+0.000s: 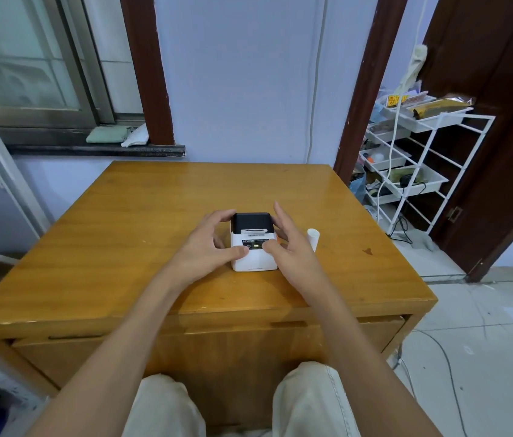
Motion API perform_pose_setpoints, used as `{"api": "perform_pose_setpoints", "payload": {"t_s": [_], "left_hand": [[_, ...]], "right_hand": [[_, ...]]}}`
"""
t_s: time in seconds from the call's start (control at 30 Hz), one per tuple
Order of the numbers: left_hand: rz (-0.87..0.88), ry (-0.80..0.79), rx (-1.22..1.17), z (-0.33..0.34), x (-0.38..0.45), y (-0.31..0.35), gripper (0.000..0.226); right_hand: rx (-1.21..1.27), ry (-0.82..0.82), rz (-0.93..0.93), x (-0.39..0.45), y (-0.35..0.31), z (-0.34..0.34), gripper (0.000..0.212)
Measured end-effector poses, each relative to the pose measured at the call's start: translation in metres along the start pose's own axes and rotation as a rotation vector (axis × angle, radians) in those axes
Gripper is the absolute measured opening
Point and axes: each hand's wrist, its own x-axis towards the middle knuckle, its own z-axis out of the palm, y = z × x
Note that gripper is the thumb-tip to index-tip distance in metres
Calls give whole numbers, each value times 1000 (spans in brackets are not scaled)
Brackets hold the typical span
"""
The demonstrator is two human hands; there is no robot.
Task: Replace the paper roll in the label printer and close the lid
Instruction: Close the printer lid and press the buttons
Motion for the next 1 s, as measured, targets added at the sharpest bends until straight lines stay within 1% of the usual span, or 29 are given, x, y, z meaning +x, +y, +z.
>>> {"api": "perform_pose_setpoints", "payload": {"t_s": [0.33, 1.0], "left_hand": [[0, -10, -21, 0, 1, -2, 74], [5, -13, -9, 0, 0, -3, 75]], "right_hand": [[28, -12, 5, 1, 3, -4, 73], [-4, 14, -33, 3, 8, -1, 65]]}}
